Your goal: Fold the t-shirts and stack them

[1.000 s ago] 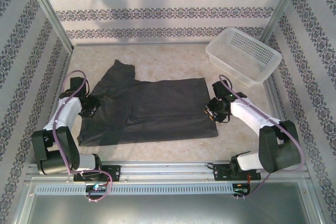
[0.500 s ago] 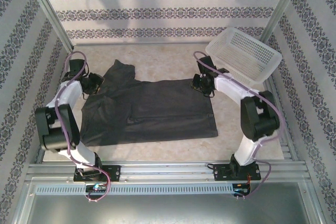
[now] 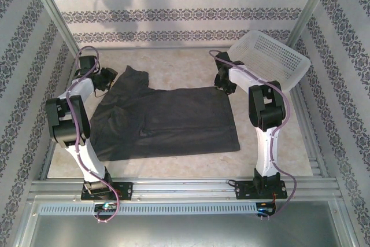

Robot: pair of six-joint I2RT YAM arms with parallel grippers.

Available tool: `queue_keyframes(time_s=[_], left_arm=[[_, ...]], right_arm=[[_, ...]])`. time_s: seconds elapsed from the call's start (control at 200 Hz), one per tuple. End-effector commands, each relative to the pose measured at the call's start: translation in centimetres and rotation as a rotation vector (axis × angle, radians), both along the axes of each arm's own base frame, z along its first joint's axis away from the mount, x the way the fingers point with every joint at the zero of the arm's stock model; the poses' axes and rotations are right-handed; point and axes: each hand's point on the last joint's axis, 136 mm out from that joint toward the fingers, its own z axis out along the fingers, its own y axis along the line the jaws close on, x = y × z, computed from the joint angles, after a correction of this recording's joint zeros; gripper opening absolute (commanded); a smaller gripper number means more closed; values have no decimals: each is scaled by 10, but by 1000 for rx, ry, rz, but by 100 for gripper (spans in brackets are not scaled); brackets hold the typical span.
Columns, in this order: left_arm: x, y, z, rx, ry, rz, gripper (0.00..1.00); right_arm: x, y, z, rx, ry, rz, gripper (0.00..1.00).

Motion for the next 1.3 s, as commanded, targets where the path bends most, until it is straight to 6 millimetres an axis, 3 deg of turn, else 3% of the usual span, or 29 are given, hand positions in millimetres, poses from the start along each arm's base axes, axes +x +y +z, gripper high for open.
queue_keyframes(time_s=[0.0, 0.48, 0.58, 0.684, 0.764, 0.959, 1.139, 1.299], left_arm=[[26, 0, 14, 10, -109, -41, 39], [69, 11, -7, 79, -107, -61, 42], [78, 12, -10, 117, -100, -66, 45], [89, 8, -14, 167, -90, -90, 48], [98, 2, -20, 202, -74, -122, 50], [113, -16, -43, 305, 16, -196, 52], [106, -12, -67, 397, 195, -209, 54], [99, -25, -85, 381, 264, -247, 49]], right_arm=[[4, -7, 2, -42, 16, 12, 38], [14, 0, -11, -35, 51, 38, 42], [14, -2, -10, -36, 60, 42, 34], [12, 2, -10, -37, 68, 68, 10], [10, 5, -8, -41, 70, 88, 0], [2, 14, -5, -22, 64, 107, 0], [-3, 16, -7, -3, 71, 109, 0], [-4, 15, -7, 9, 68, 106, 0]])
